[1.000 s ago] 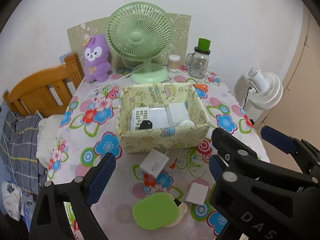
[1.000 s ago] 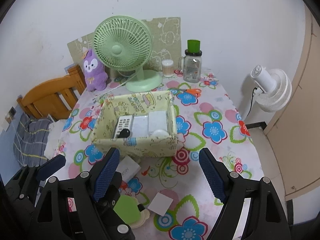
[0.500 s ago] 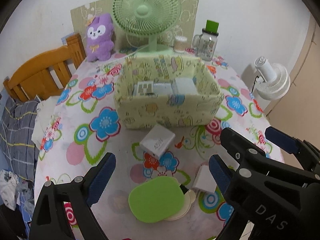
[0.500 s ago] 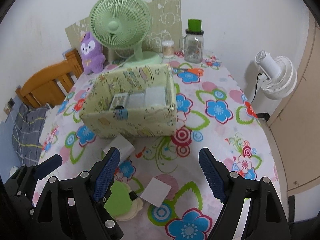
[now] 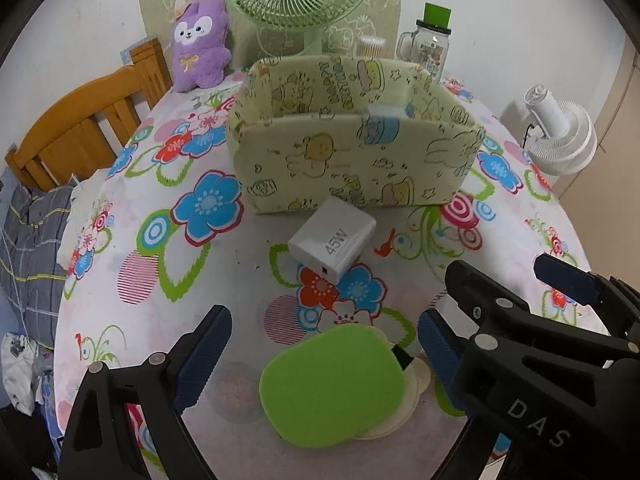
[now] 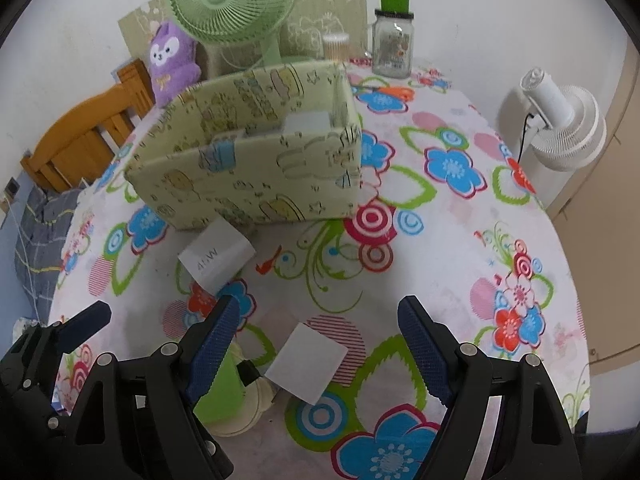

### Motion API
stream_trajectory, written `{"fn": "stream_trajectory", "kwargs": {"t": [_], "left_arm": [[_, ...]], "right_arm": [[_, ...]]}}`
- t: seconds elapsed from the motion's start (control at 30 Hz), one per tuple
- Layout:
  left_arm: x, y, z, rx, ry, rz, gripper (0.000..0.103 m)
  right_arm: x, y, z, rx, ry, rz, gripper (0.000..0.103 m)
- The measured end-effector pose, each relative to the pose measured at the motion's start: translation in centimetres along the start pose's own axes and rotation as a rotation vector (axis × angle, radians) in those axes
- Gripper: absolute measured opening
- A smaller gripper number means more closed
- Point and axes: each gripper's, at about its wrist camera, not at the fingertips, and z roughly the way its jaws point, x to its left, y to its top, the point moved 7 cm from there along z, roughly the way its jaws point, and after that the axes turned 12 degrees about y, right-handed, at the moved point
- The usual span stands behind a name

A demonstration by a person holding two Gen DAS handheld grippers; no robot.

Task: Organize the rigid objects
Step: 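Grasp the white charger with left tool while right tool grasps the white square pad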

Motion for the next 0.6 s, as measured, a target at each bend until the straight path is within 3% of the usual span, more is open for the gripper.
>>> {"fn": "stream_trajectory", "kwargs": {"t": [0.6], "left_arm": [[-1.0, -1.9, 4.1, 0.045, -0.001, 0.06, 0.095]], "right_arm": [[-1.8, -3.1, 4.0, 0.073, -0.083, 0.143, 0.084]]}}
